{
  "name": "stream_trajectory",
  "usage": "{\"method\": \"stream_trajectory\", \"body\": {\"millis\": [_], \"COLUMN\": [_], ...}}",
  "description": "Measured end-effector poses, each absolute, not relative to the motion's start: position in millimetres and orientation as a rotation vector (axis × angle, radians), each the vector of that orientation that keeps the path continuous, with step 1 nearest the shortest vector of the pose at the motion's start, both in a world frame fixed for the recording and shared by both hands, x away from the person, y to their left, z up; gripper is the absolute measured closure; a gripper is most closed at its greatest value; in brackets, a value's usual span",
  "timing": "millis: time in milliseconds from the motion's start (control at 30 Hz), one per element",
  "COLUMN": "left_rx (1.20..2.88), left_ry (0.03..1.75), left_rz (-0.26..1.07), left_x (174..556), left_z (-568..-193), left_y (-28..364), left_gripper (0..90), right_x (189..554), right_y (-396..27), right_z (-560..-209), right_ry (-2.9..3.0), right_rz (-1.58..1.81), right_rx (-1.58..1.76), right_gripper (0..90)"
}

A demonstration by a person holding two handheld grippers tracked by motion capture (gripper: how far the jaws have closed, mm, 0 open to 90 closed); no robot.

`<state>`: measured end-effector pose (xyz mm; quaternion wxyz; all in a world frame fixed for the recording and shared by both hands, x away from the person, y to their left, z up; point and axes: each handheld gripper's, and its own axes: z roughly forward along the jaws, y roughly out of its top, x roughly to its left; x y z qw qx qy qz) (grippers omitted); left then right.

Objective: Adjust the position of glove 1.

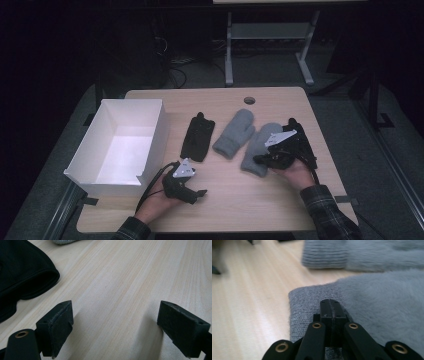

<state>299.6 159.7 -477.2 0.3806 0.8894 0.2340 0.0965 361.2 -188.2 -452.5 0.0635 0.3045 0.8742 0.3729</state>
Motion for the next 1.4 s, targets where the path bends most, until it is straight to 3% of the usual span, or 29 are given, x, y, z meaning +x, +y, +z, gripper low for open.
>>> {"method": "stream_trajectory", "body": {"millis": [1000,1233,1400], "left_rx": [2.266,2.266,2.266], "left_ry": [0.605,0.604,0.604], "left_rz": [0.245,0.245,0.246], "left_x": [299,299,299], "left_z": [-477,-477,-477], "left_y": [159,159,159], "left_gripper": [12.9,12.8,12.8], "right_x": [312,304,308], "right_y": [-109,-104,-122], "right_z": [-452,-449,-438], "right_ry": [2.87,2.876,2.815], "right_rz": [1.231,1.238,1.273], "right_rx": [0.576,0.531,0.577], "right_gripper": [90.0,90.0,90.0]}}
